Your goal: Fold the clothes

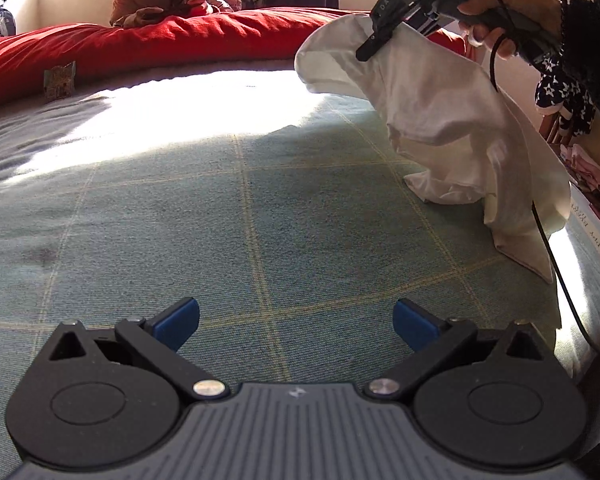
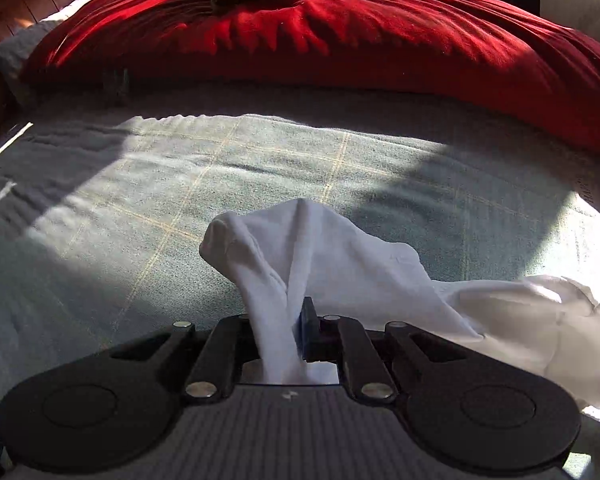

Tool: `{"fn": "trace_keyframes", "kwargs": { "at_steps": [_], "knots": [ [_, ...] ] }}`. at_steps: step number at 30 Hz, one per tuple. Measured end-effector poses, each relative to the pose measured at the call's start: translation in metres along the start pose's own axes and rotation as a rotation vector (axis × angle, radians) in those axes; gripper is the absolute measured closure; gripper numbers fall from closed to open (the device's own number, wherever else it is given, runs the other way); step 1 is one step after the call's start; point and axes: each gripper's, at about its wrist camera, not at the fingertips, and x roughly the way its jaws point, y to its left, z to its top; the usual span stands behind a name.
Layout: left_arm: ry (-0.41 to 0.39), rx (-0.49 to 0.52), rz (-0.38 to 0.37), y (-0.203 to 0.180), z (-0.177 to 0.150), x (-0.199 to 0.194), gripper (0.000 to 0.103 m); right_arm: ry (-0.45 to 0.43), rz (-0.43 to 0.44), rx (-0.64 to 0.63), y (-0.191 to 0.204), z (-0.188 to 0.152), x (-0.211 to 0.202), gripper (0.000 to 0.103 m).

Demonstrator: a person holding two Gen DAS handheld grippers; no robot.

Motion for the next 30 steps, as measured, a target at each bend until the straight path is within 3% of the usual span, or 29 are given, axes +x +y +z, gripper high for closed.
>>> {"fn": "trace_keyframes", "kwargs": {
  "at_steps": [4, 8, 11, 14, 17, 18, 22, 25, 28, 30],
  "knots": [
    [-0.01, -0.038, 0.028, 0.02, -0.005, -0.009, 0.001, -0.017, 0.076, 0.007, 0.04, 0.023, 0.015, 0.092],
    [-0.009, -0.073, 0.055, 0.036, -0.012, -0.014, 0.001, -0.022, 0.071, 0.029, 0.07, 0.041, 0.043, 0.092],
    [-0.001, -0.087, 0.069, 0.042, -0.014, -0.014, 0.001, -0.01, 0.147, 0.062, 0.085, 0.043, 0.068, 0.092],
    [0.011, -0.083, 0.08, 0.042, -0.013, -0.015, 0.001, -0.021, 0.123, 0.049, 0.104, 0.039, 0.091, 0.091],
    [0.014, -0.069, 0.095, 0.037, -0.012, -0.019, 0.001, -0.037, 0.116, 0.076, 0.105, 0.036, 0.106, 0.08],
    [0.014, -0.065, 0.099, 0.036, -0.012, -0.021, 0.001, -0.032, 0.139, 0.091, 0.103, 0.034, 0.108, 0.07],
    [0.017, -0.051, 0.101, 0.025, -0.011, -0.028, 0.001, -0.045, 0.16, 0.036, 0.106, 0.024, 0.09, 0.062],
    [0.009, -0.037, 0.078, 0.011, -0.008, -0.038, 0.001, -0.085, 0.164, -0.004, 0.101, 0.018, 0.054, 0.055],
    [-0.015, -0.014, 0.037, -0.005, -0.003, -0.053, 0.001, -0.139, 0.095, -0.063, 0.091, 0.011, 0.015, 0.045],
    [-0.034, 0.005, 0.008, -0.017, -0.001, -0.066, 0.001, -0.164, 0.054, -0.09, 0.079, 0.004, -0.008, 0.044]
  ]
}}
